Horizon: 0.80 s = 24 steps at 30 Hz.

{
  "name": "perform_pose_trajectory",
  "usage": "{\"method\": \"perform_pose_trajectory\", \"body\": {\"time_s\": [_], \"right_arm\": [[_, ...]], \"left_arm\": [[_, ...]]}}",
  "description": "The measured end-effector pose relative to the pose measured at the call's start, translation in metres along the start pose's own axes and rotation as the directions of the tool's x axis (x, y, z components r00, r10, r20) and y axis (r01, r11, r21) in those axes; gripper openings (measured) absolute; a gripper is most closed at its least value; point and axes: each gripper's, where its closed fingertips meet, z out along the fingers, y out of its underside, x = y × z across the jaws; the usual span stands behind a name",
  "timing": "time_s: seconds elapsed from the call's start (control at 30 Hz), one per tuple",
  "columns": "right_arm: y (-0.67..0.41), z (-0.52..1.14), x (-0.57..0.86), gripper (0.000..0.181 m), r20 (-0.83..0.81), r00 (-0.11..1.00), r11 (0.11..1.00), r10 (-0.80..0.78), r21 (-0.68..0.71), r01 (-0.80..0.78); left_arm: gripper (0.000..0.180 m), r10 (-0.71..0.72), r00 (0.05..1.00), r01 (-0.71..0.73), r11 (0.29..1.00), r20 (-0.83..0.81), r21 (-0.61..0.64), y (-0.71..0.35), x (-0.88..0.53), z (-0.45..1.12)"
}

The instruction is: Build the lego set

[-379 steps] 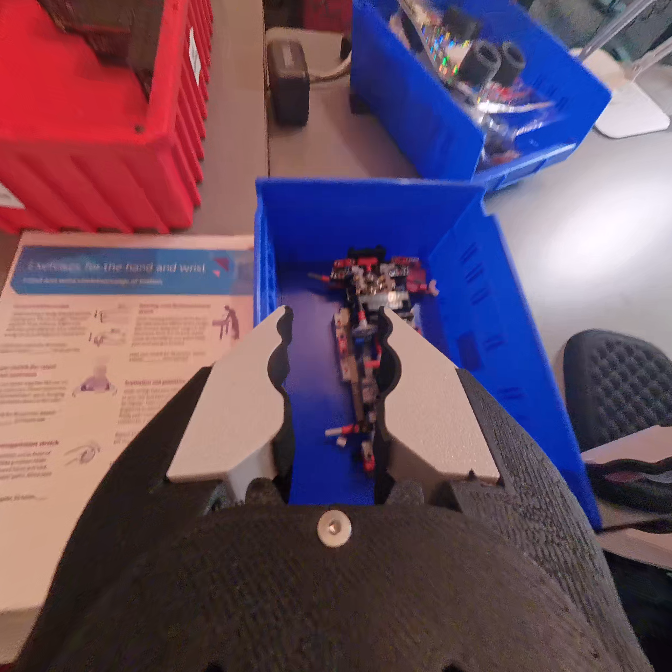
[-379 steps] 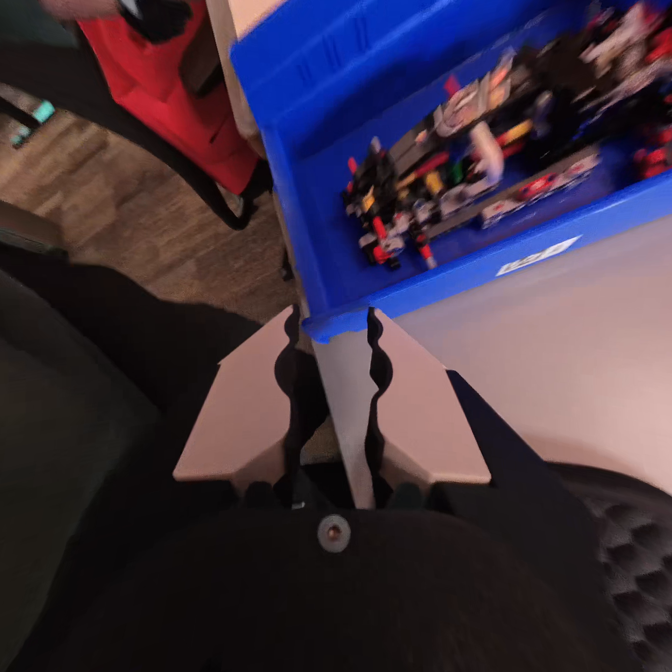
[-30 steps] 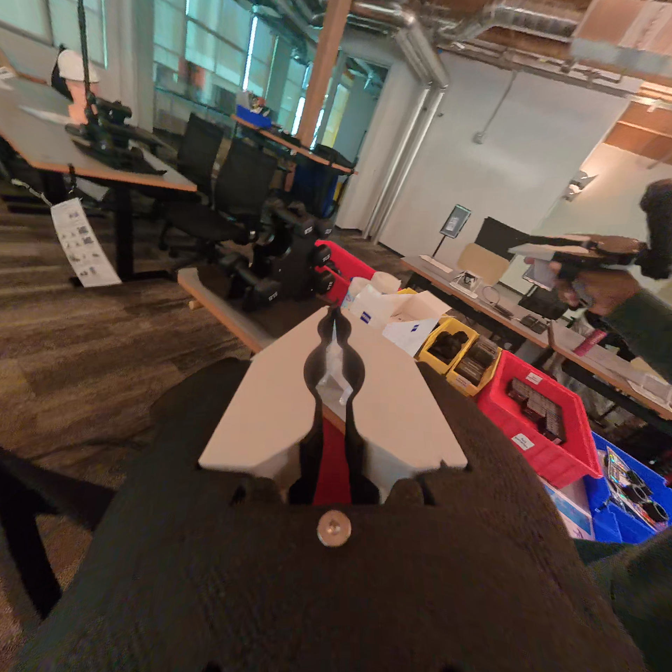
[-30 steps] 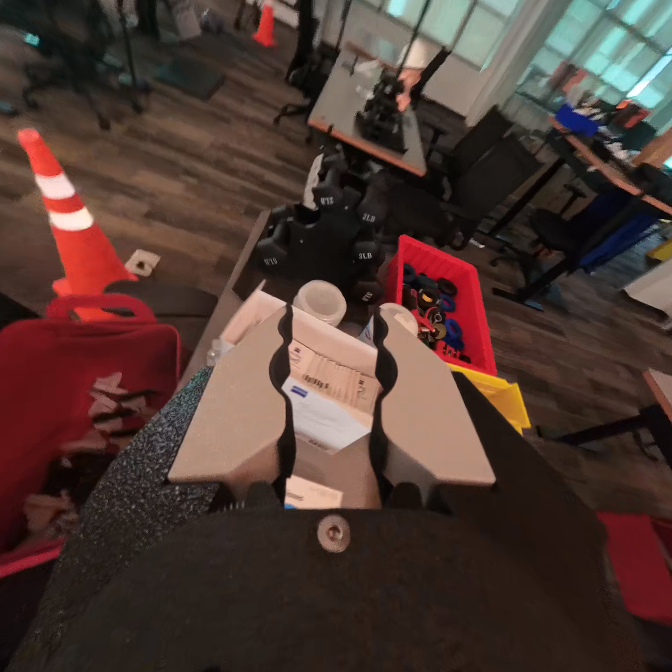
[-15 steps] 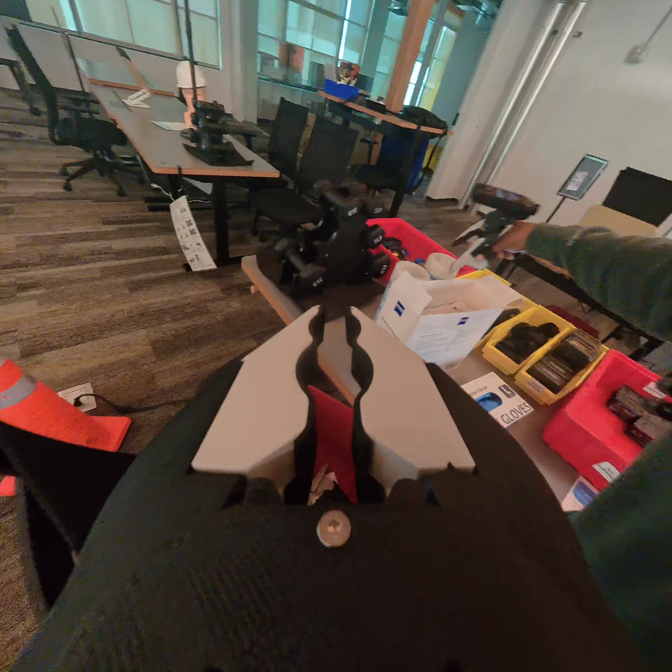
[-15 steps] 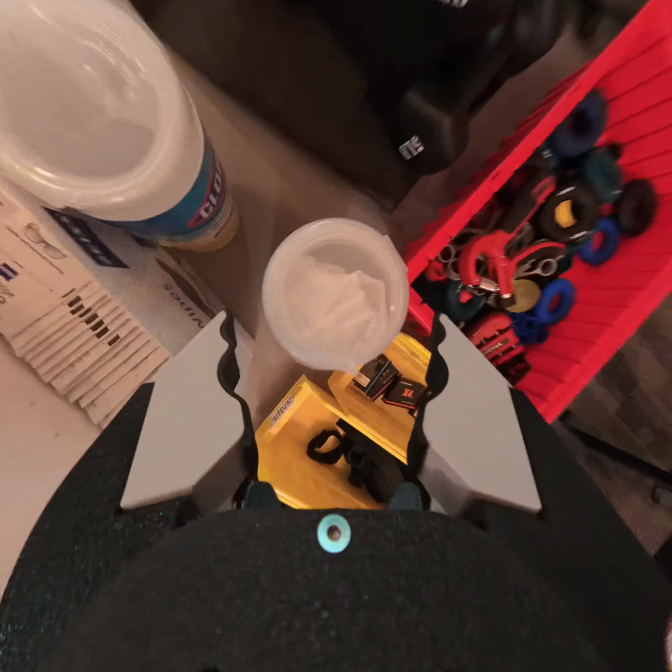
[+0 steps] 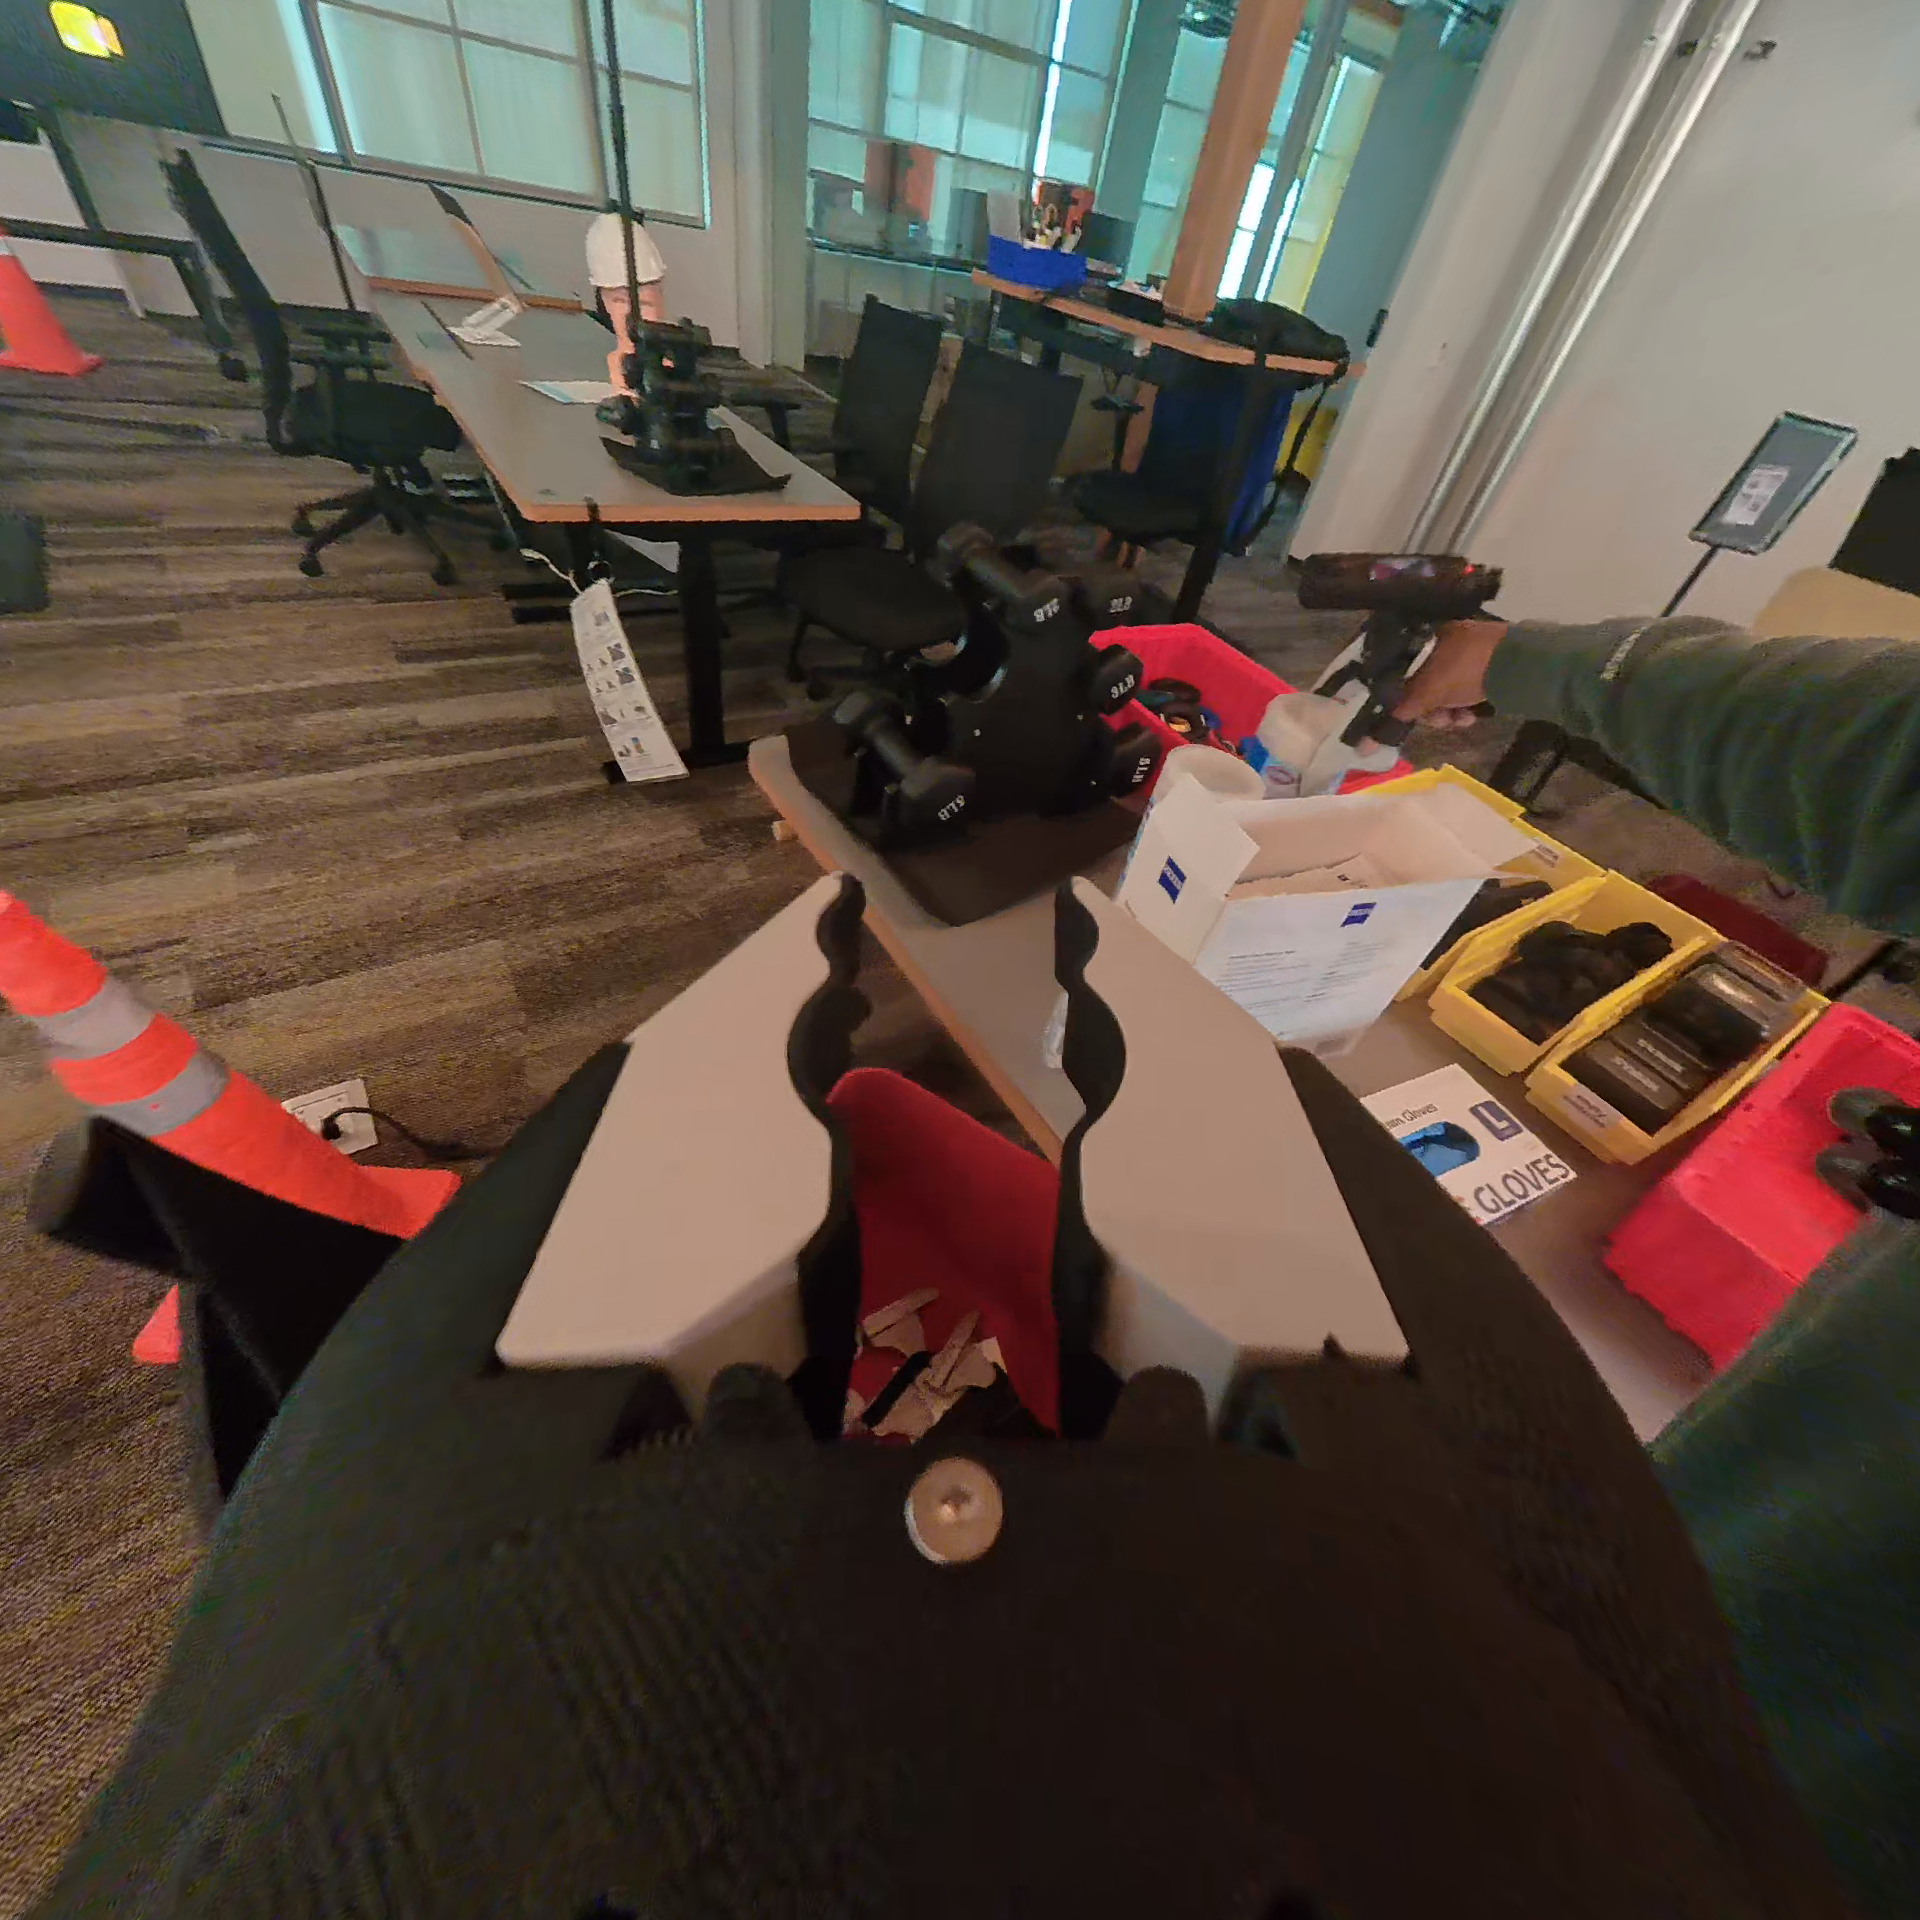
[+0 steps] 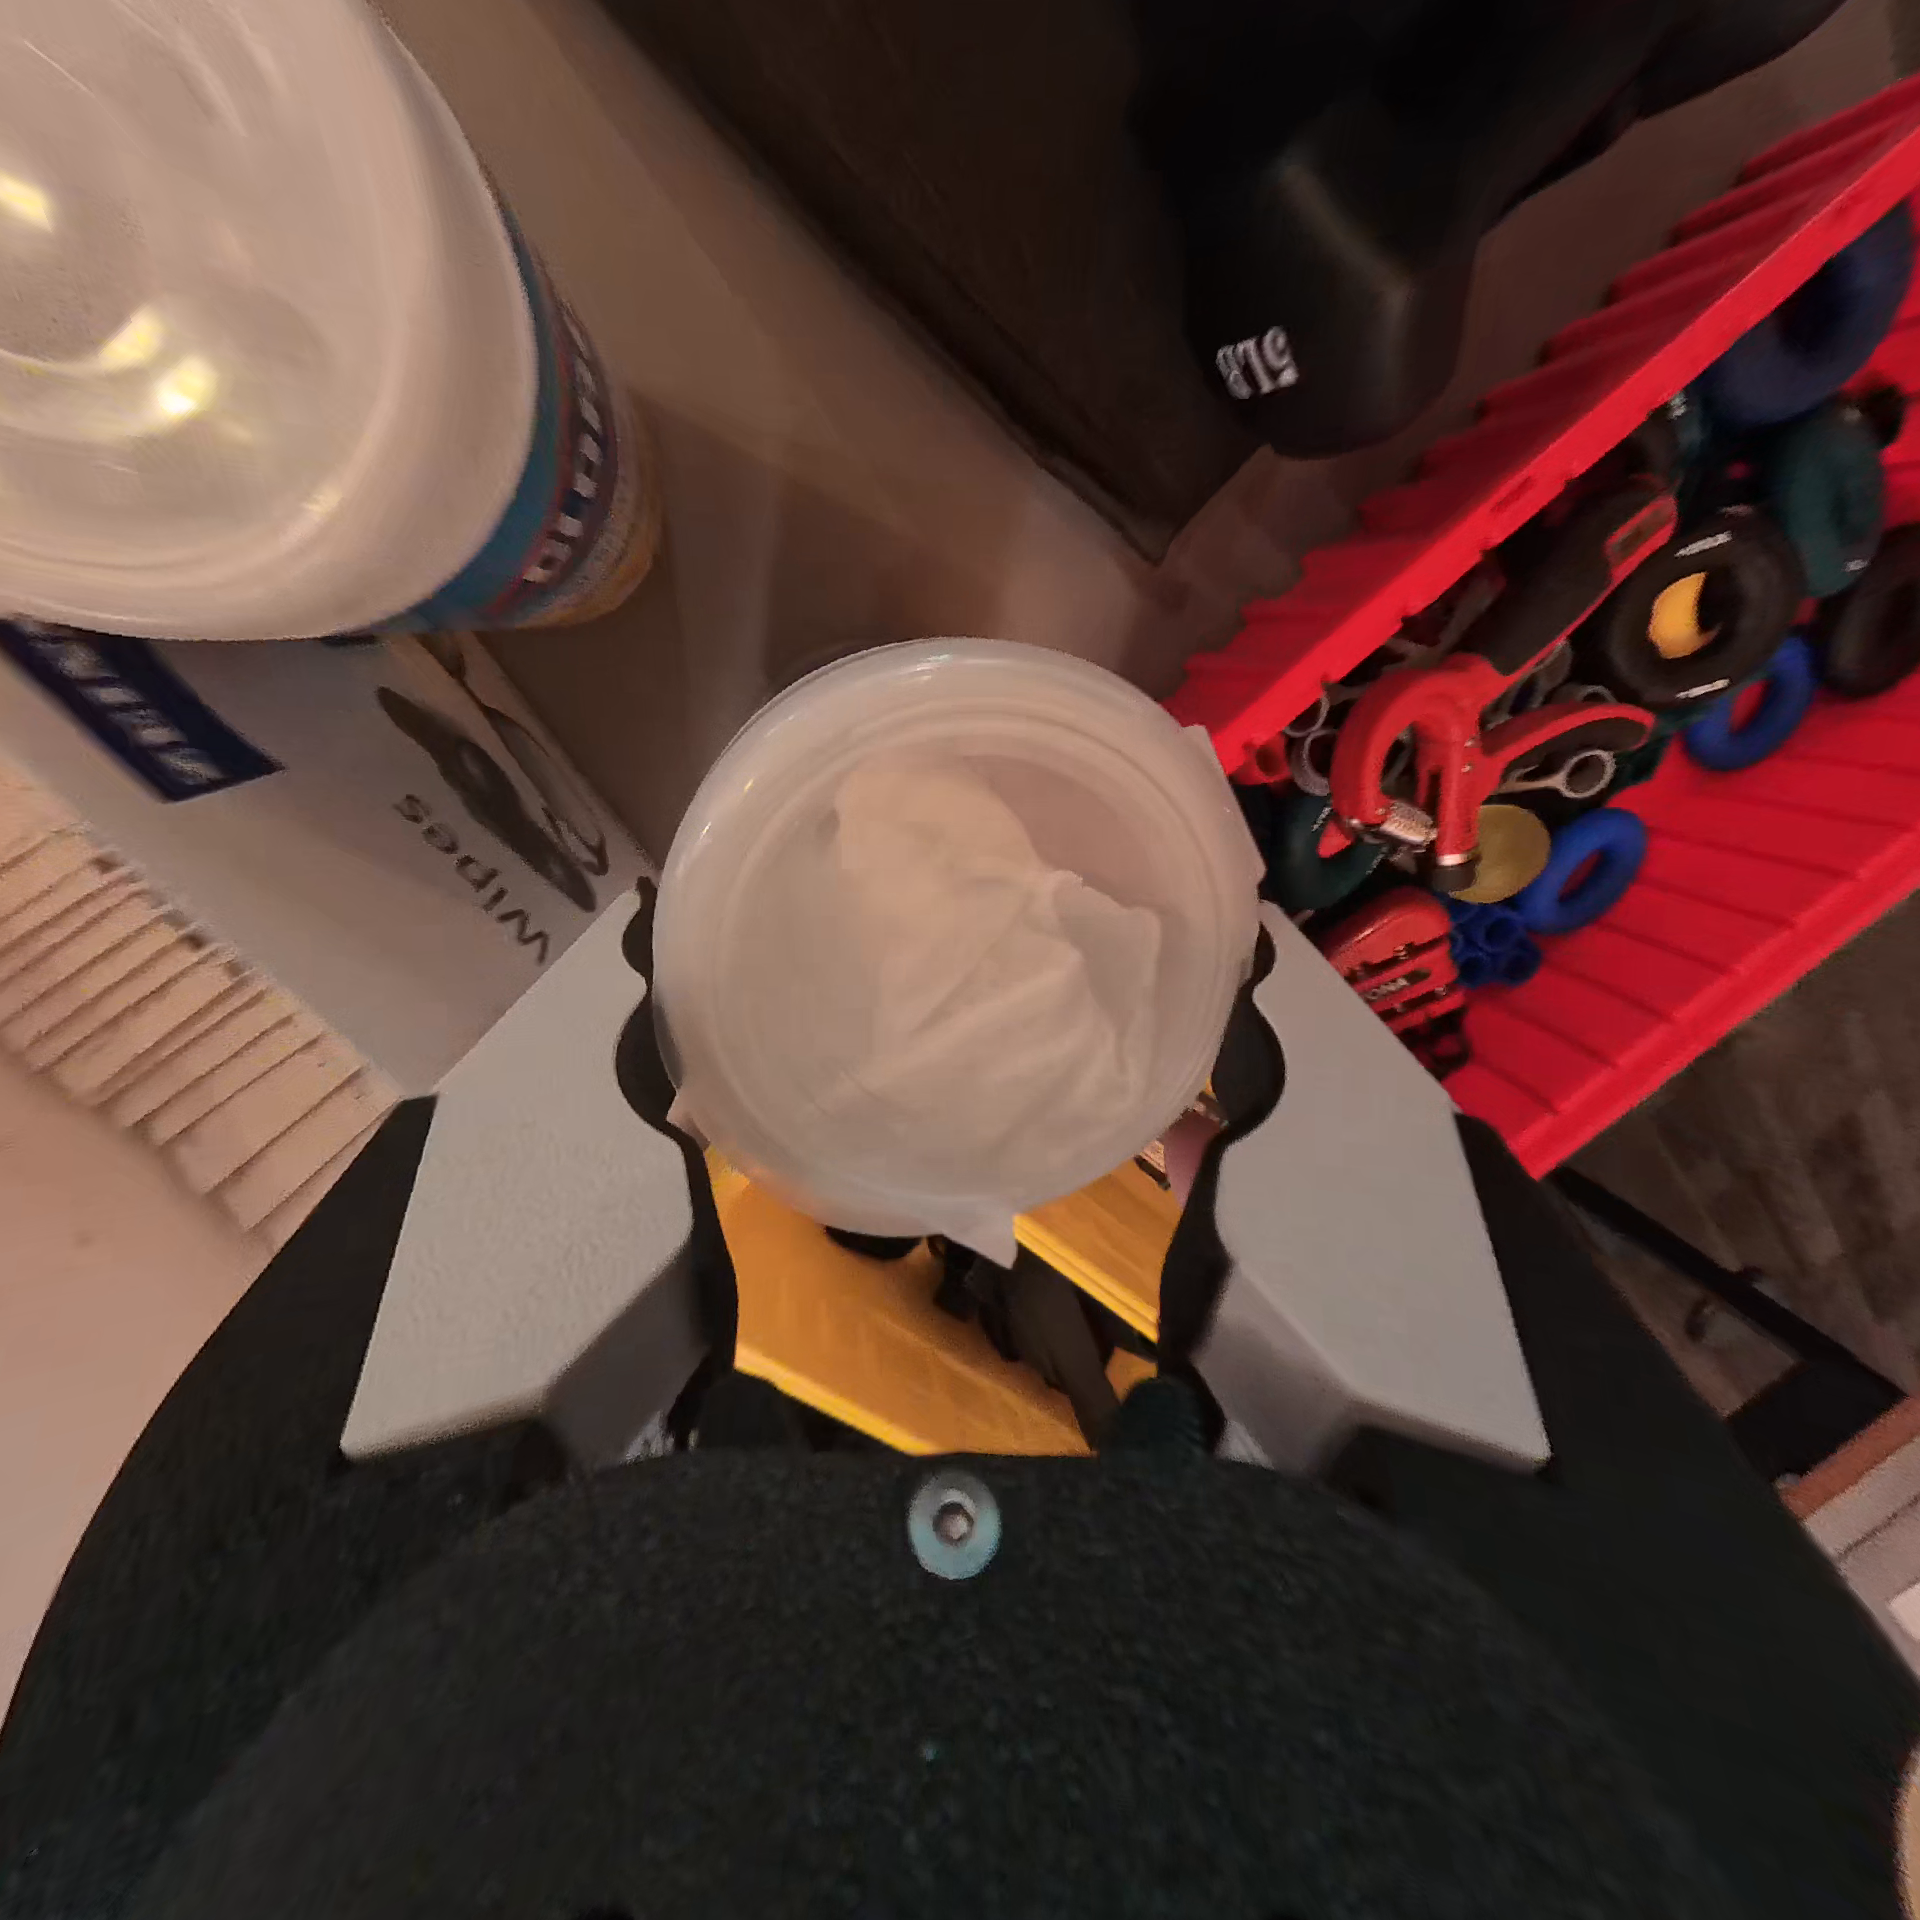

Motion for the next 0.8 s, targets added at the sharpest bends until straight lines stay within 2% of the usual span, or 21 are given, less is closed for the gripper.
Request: {"method": "perform_pose_trajectory", "body": {"time_s": [0.17,0.37,0.53,0.63,0.7,0.8], "right_arm": [[-0.042,-0.098,0.004,0.105,-0.081,0.990,0.991,-0.114,0.061,0.119],[-0.140,-0.261,-0.034,0.105,-0.223,0.938,0.908,-0.266,0.270,0.321],[-0.240,-0.358,-0.144,0.104,-0.237,0.872,0.704,-0.429,0.517,0.487],[-0.289,-0.385,-0.236,0.104,-0.170,0.822,0.575,-0.544,0.638,0.512],[-0.318,-0.398,-0.303,0.105,-0.119,0.777,0.500,-0.618,0.704,0.505],[-0.349,-0.410,-0.414,0.105,-0.034,0.677,0.411,-0.736,0.771,0.485]], "left_arm": [[0.040,-0.012,0.998,0.009,0.999,0.057,0.037,0.002,-0.017,-0.025],[0.073,-0.010,0.987,-0.004,0.996,0.158,0.085,-0.004,-0.052,-0.053],[0.091,-0.011,0.994,0.005,0.998,0.110,0.059,-0.014,-0.064,-0.061],[0.093,0.080,0.995,-0.082,0.995,0.051,0.049,-0.033,-0.066,-0.056],[0.099,0.125,0.991,-0.124,0.991,-0.040,0.042,-0.044,-0.063,-0.051],[0.108,0.106,0.958,-0.097,0.994,-0.266,0.049,-0.054,-0.048,-0.057]]}}
